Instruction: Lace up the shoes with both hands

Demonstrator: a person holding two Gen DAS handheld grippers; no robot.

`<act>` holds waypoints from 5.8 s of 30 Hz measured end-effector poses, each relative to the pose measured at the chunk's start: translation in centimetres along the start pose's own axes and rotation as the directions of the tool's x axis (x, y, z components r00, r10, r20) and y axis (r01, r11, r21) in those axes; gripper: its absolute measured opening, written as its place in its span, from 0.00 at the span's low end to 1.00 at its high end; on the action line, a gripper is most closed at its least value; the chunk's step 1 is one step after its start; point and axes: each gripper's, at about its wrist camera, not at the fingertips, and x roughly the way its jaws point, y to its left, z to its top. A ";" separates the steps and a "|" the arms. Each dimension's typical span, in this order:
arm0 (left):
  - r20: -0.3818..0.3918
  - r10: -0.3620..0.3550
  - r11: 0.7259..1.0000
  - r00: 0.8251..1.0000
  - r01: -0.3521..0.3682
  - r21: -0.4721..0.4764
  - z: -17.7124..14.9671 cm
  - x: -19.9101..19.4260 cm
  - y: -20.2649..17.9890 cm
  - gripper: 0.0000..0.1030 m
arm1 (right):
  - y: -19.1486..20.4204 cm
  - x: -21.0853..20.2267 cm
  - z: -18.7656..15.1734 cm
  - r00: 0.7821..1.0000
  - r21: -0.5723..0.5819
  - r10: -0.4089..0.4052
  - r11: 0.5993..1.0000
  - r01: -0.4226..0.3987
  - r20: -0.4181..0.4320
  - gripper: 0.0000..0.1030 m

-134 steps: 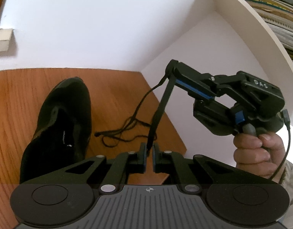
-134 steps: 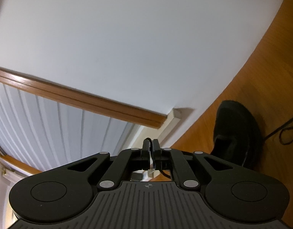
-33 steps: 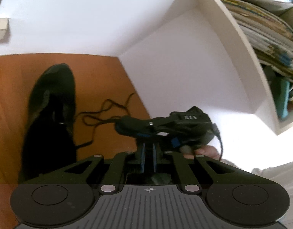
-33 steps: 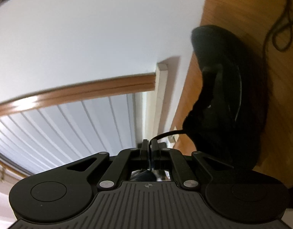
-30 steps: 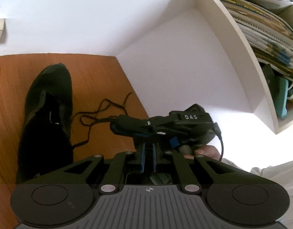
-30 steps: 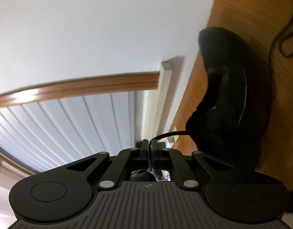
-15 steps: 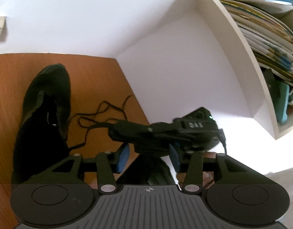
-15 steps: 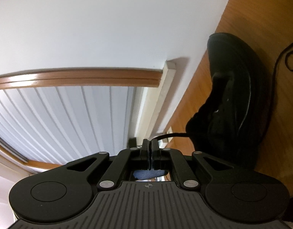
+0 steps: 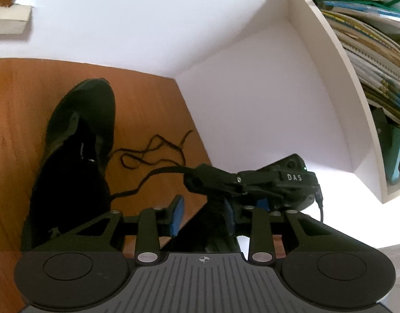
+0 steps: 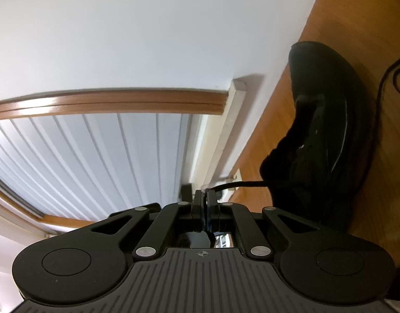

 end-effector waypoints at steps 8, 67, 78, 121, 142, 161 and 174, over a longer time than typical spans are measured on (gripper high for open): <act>0.004 0.032 0.999 0.999 -0.032 -0.002 -0.2 -0.6 0.3 0.34 | 0.0 -0.1 -0.1 1.000 0.005 -0.004 1.000 0.004 0.009 0.05; -0.177 0.446 0.677 0.878 -0.201 0.708 8.8 7.2 2.5 0.35 | -6.9 4.0 -2.7 0.676 0.010 -0.260 0.936 0.351 0.690 0.04; -0.137 0.457 0.593 0.879 -0.187 0.783 7.5 9.5 4.0 0.34 | -7.0 6.1 -3.8 0.613 0.040 -0.284 0.924 0.380 0.738 0.04; -0.170 0.366 0.700 0.915 -0.150 0.698 8.1 8.4 6.6 0.34 | -6.6 9.4 -2.6 0.556 0.015 -0.393 0.826 0.564 0.733 0.04; -0.177 0.359 0.704 0.916 -0.142 0.696 8.3 8.5 6.8 0.34 | -5.9 10.1 -2.9 0.536 0.022 -0.425 0.798 0.603 0.729 0.04; -0.179 0.347 0.720 0.921 -0.139 0.680 8.4 8.4 6.8 0.34 | -6.0 10.6 -2.3 0.530 -0.026 -0.429 0.759 0.651 0.732 0.04; -0.189 0.342 0.720 0.920 -0.128 0.682 8.7 8.5 7.0 0.34 | -6.1 10.7 -2.8 0.544 -0.022 -0.435 0.767 0.641 0.718 0.04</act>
